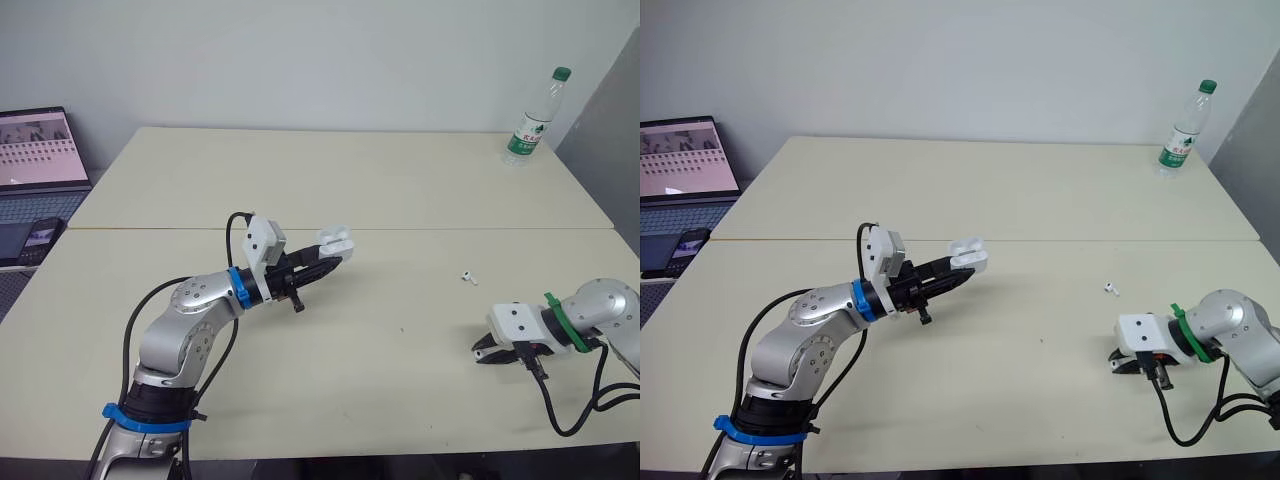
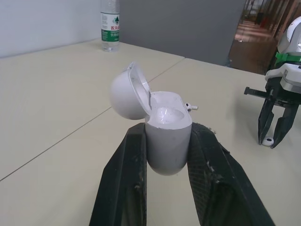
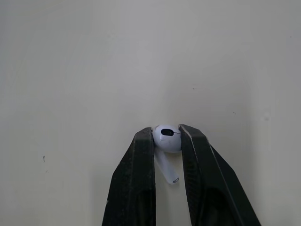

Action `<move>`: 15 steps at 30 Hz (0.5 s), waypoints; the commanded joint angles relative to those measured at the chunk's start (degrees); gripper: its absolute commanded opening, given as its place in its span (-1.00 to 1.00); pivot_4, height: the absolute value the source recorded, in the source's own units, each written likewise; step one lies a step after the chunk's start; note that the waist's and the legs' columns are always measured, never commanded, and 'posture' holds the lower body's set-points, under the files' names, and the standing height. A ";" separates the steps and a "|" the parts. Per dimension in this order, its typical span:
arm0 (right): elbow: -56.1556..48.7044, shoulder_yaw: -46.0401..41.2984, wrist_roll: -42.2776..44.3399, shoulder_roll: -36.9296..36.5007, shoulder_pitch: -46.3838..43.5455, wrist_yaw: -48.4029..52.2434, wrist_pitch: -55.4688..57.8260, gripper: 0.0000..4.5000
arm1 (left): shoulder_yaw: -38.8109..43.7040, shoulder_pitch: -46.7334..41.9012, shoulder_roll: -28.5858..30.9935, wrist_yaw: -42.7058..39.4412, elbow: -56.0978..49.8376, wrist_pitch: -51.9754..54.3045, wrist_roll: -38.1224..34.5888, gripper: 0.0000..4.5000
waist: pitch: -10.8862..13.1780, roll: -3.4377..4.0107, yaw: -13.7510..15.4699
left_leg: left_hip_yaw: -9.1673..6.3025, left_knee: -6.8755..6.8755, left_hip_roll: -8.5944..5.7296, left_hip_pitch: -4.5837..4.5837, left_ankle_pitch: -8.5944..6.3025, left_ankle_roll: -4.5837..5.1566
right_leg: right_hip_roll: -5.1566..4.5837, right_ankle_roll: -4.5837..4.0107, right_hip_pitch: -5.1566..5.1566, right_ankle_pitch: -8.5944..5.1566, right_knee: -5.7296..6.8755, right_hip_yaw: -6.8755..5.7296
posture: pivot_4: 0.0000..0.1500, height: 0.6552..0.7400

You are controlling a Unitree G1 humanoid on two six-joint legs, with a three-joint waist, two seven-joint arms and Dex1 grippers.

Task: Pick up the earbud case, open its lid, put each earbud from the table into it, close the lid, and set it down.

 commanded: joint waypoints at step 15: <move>-16.05 -3.18 -8.27 -5.41 -0.06 -1.41 21.73 0.57 | -0.31 -0.25 -1.23 -0.61 -1.28 -0.28 -1.47 -0.64 | 0.04 0.08 0.05 | 0.00 0.01 0.00 0.01 0.00 -0.01 | -0.03 0.00 0.00 0.00 0.02 0.01 | 1.00 0.91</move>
